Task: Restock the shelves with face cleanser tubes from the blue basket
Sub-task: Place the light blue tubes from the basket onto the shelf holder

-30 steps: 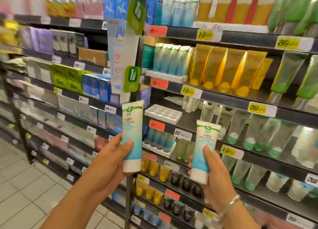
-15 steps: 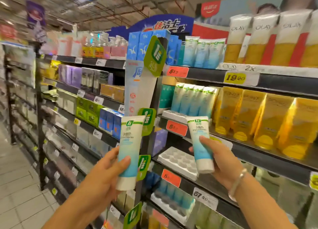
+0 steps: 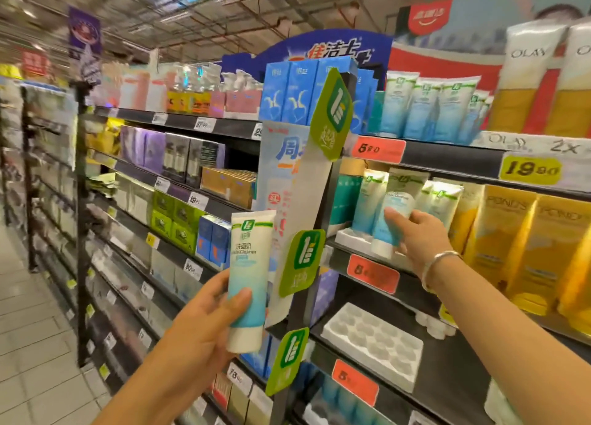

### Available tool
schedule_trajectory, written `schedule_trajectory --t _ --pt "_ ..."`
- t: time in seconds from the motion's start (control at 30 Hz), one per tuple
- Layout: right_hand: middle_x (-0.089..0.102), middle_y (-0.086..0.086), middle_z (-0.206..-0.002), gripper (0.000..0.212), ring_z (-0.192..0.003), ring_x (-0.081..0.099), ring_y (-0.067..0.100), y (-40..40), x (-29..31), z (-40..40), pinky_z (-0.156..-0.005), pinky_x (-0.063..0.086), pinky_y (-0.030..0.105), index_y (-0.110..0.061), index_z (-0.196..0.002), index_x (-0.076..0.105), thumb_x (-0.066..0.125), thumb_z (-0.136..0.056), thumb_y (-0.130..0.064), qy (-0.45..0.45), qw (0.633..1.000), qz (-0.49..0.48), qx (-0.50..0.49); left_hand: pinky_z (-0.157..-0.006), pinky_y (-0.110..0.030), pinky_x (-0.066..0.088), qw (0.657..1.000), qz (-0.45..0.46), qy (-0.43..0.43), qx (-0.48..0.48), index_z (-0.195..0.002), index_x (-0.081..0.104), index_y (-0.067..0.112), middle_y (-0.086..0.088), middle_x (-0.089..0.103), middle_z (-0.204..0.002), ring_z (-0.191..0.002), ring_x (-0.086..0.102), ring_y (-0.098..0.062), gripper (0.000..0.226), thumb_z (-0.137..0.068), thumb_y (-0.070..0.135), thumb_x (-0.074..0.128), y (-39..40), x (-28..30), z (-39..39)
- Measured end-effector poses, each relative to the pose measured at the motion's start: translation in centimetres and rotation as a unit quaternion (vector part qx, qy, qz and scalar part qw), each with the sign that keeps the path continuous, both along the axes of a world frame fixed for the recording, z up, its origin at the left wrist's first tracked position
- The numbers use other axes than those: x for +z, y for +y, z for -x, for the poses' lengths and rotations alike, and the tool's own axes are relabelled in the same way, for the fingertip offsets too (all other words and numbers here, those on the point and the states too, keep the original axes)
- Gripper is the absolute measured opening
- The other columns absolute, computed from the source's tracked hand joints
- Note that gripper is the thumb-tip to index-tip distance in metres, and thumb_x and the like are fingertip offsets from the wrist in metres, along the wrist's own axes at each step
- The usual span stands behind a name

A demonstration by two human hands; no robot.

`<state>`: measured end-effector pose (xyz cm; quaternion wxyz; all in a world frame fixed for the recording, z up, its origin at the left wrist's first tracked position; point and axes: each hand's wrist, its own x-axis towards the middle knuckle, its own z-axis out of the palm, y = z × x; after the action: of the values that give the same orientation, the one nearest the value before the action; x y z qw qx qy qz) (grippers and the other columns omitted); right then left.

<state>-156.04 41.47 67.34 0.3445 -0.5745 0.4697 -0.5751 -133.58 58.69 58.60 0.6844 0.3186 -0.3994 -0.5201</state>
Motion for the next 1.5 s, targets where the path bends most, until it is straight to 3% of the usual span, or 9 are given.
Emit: schedule_trajectory --t 0.17,0.43,0.67,0.83,0.93,1.03,1.13,1.3,1.5 --pt "0.064 0.002 -0.104 0.032 -0.093 0.062 0.017 -2.7 0.3 -3.1 -0.079 0.052 0.028 -0.010 -0.113 0.060 0.066 -0.084 -0.021 -0.012 0.995 0.094 -0.038 -0.065 -0.039 0.051 1.000 -0.001 0.000 0.014 -0.106 0.066 0.022 -0.008 0.070 -0.083 -0.071 0.063 -0.021 0.038 -0.068 0.019 0.062 -2.4 0.2 -2.9" --pt "0.067 0.005 -0.098 0.029 -0.087 0.062 0.017 -7.1 0.7 -6.7 -0.078 0.052 0.030 -0.009 -0.105 0.064 0.071 -0.079 -0.018 0.005 0.986 0.125 -0.110 -0.056 -0.031 0.055 1.000 0.010 0.000 -0.016 -0.109 0.065 0.023 -0.007 0.069 -0.083 -0.065 0.064 -0.016 0.041 -0.068 0.020 0.063 -5.8 0.3 -6.3" --pt "0.065 0.010 -0.102 0.035 -0.090 0.061 0.027 -8.6 0.4 -7.6 -0.080 0.053 0.042 -0.013 -0.097 0.059 0.072 -0.076 -0.037 0.211 0.949 0.093 -0.217 -0.059 -0.032 0.057 0.999 0.021 0.004 -0.034 -0.105 0.068 0.027 -0.008 0.070 -0.091 -0.072 0.066 -0.018 0.039 -0.067 0.022 0.065 -7.4 -0.1 -7.8" --pt "0.063 0.015 -0.112 0.048 -0.098 0.061 0.033 -9.1 1.4 -8.5 -0.084 0.052 0.044 -0.006 -0.113 0.055 0.068 -0.080 -0.039 0.283 0.930 0.038 -0.230 -0.061 -0.031 0.058 0.997 0.047 0.014 -0.063 -0.114 0.063 0.022 -0.009 0.071 -0.097 -0.075 0.068 -0.018 0.047 -0.068 0.021 0.065 -7.4 0.7 -7.6" --pt "0.060 0.017 -0.116 0.051 -0.102 0.059 0.035 -9.0 2.0 -9.4 -0.085 0.051 0.044 -0.003 -0.116 0.050 0.068 -0.081 -0.037 0.293 0.928 0.026 -0.227 -0.062 -0.029 0.057 0.992 0.078 0.021 -0.094 -0.114 0.064 0.022 -0.009 0.070 -0.100 -0.078 0.069 -0.020 0.066 -0.053 0.032 0.087 -6.9 1.5 -7.1" --pt "0.057 0.019 -0.120 0.057 -0.108 0.057 0.035 -8.2 1.5 -9.1 -0.090 0.049 0.043 -0.003 -0.121 0.040 0.069 -0.081 -0.031 0.261 0.945 0.016 -0.198 -0.068 -0.028 0.056 0.983 0.097 0.013 -0.154 -0.111 0.066 0.025 -0.008 0.070 -0.105 -0.087 0.070 -0.021 0.075 -0.042 0.035 0.092 -6.3 1.5 -5.8" --pt "0.060 0.017 -0.111 0.051 -0.104 0.059 0.033 -6.9 0.1 -6.9 -0.095 0.048 0.047 -0.010 -0.118 0.037 0.070 -0.081 -0.023 0.162 0.977 0.007 -0.142 -0.073 -0.026 0.055 0.974 0.087 -0.011 -0.210 -0.115 0.063 0.025 -0.003 0.070 -0.109 -0.094 0.068 -0.021 0.063 -0.057 0.027 0.086 -6.0 1.3 -3.5" --pt "0.063 0.016 -0.103 0.007 -0.091 0.064 0.026 -4.0 -0.3 -4.1 -0.078 0.055 0.037 -0.015 -0.087 0.054 0.061 -0.087 -0.018 0.034 0.999 0.003 -0.032 -0.070 -0.029 0.056 0.974 0.041 -0.048 -0.218 -0.118 0.050 0.024 0.002 0.072 -0.096 -0.083 0.067 -0.014 0.049 -0.073 0.026 0.070 -7.8 1.6 0.1" --pt "0.071 0.001 -0.071 0.029 -0.067 0.069 0.018 -0.5 0.7 -1.9 -0.057 0.057 0.026 -0.016 -0.080 0.066 0.055 -0.086 -0.042 -0.025 0.993 -0.052 0.104 -0.053 -0.024 0.051 0.981 -0.016 -0.129 -0.144 -0.110 0.046 0.024 0.002 0.066 -0.096 -0.074 0.064 -0.009 0.028 -0.086 0.025 0.061 -12.2 2.7 4.0"
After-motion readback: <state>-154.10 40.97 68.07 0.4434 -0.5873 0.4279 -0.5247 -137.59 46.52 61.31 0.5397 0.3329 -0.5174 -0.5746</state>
